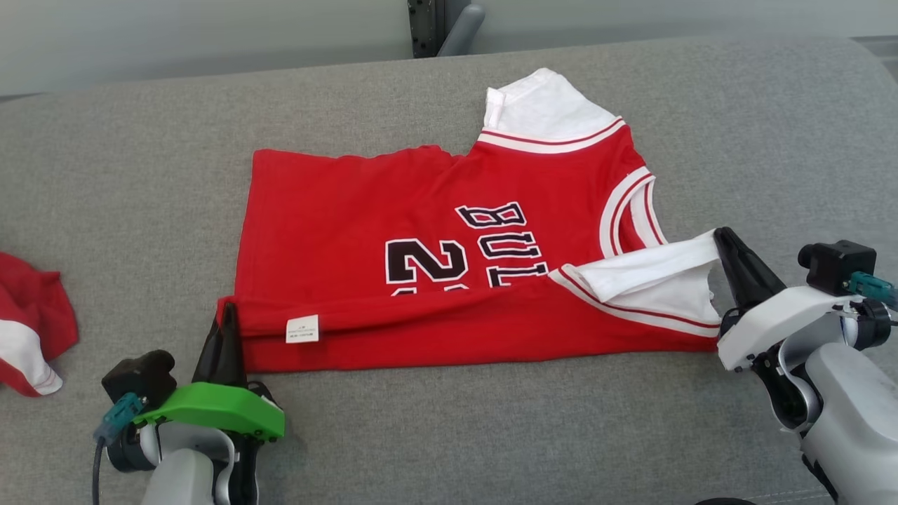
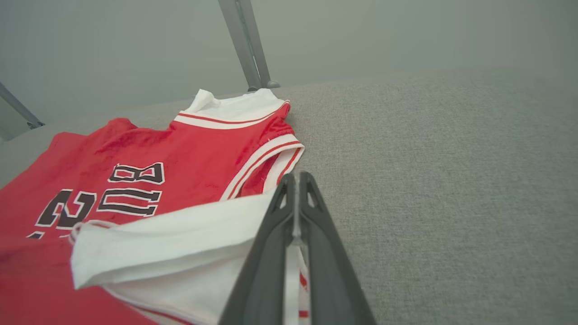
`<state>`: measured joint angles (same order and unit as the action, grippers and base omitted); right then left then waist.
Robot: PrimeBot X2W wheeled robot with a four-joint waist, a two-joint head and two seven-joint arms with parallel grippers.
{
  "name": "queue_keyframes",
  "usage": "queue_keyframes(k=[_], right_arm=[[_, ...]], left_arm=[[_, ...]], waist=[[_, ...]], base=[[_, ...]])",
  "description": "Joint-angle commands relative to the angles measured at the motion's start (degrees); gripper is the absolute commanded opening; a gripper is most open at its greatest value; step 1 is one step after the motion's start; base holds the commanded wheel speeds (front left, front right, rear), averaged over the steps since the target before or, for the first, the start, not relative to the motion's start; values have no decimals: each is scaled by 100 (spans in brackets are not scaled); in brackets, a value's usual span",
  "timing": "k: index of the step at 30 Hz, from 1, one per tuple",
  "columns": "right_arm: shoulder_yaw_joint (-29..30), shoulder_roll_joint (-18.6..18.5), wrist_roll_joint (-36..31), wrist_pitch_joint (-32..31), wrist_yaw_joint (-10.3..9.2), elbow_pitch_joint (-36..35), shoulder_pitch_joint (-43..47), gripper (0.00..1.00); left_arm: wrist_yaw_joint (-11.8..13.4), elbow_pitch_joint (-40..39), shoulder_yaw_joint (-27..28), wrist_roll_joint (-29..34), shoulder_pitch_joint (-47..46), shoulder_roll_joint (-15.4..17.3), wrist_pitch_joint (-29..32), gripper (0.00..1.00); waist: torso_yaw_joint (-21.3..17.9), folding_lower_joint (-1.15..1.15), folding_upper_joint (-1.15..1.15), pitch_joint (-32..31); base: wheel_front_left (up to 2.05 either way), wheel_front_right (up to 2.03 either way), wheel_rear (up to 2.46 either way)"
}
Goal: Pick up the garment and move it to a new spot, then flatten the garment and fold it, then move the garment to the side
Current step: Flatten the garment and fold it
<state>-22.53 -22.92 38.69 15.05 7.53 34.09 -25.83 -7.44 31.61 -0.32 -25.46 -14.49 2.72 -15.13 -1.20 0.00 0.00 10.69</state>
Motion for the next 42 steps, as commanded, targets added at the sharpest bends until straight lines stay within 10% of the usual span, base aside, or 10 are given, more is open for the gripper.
queue_keyframes(k=[1,19,20,21,22,23,24,42], right_arm=[[29,13,-16,15,-9,61,-75,0],[202,235,-351,16,-9,508,-772,0],[187,248,-378,16,-9,533,-811,0],[186,265,-398,16,-9,553,-855,0],[219,271,-447,16,-9,547,-907,21],[285,278,-480,16,-9,530,-945,63],[379,304,-504,16,-9,520,-964,100],[981,610,-722,16,-8,-348,782,100]], left_arm=[[30,19,-25,42,-122,33,0,0],[125,290,-64,206,-853,32,0,0],[122,301,-73,196,-881,34,0,4],[115,307,-87,194,-910,34,0,29],[106,299,-97,226,-939,33,0,50],[100,275,-85,240,-962,34,0,96],[102,254,-57,244,-974,35,0,100],[199,-481,368,312,306,30,-1,100]], waist=[[69,0,0,153],[102,0,0,653],[98,0,0,674],[92,0,0,693],[86,0,0,717],[82,0,0,737],[78,0,0,751],[-1,0,0,181]], base=[[0,0,0],[0,0,0],[0,0,0],[0,0,0],[0,0,0],[0,0,0],[0,0,0],[0,0,0]])
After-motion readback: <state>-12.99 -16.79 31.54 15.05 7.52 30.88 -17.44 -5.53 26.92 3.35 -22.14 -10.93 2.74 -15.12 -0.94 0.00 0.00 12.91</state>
